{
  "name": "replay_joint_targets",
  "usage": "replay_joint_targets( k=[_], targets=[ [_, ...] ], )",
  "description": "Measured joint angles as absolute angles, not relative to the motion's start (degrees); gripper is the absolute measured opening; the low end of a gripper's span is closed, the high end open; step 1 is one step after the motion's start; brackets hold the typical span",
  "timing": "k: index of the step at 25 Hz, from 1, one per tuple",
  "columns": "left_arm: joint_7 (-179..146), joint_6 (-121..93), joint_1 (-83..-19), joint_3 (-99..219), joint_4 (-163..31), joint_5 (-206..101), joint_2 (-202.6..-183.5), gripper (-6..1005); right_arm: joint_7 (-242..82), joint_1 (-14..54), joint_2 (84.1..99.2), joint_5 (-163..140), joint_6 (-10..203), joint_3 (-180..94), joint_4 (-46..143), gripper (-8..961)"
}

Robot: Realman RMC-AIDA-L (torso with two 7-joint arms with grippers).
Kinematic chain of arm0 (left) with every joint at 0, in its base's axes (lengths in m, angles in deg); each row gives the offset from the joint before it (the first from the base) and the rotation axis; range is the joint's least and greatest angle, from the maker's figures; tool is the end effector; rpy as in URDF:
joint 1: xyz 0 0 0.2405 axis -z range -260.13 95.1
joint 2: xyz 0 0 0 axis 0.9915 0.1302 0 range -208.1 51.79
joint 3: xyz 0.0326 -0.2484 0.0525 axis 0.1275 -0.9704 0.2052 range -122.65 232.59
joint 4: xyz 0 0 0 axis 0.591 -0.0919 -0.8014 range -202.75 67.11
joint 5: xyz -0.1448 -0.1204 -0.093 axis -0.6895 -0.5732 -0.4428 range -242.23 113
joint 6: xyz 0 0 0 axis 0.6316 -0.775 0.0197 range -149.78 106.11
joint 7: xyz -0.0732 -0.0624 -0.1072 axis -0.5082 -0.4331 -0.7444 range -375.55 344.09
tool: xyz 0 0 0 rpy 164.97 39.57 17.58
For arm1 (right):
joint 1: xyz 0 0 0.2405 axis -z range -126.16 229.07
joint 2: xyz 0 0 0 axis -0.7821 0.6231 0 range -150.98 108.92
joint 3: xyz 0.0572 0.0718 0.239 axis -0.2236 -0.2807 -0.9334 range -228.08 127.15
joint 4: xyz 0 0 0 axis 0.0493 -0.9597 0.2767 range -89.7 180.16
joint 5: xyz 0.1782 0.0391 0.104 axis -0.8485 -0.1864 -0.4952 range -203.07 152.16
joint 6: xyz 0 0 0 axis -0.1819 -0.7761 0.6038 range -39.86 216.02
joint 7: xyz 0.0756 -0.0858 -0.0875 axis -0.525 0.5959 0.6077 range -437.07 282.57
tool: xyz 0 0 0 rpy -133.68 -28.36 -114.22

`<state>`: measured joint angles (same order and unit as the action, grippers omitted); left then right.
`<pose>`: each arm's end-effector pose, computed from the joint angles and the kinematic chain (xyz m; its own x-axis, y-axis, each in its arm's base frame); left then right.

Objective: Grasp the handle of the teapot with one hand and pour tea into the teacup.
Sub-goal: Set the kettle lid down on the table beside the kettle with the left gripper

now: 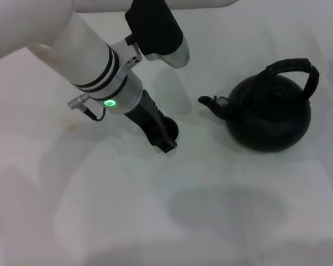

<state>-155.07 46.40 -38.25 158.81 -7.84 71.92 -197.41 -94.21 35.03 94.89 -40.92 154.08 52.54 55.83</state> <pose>-0.1422 0.3513 -0.1055 0.8941 0.3047 -0.3282 0.2332 -0.9424 -0.2396 0.3763 0.2959 0.0190 0.7039 -0.0161 -0.7101 -0.7078 -0.0985 -0.6995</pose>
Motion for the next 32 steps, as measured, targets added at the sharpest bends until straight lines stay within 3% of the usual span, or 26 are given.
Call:
replay_joint_targets(
  k=[29,32],
  targets=[
    [-155.5,47.4,-38.6,158.9,-8.9,71.9,-197.33,701,-94.4,35.0,94.90,-41.3,154.0,52.5,55.8,831],
    [-155.7,47.5,-38.4,158.9,-8.8,71.9,-197.33,765,-94.3,35.0,94.90,-41.5,154.0,52.5,55.9,830]
  ],
)
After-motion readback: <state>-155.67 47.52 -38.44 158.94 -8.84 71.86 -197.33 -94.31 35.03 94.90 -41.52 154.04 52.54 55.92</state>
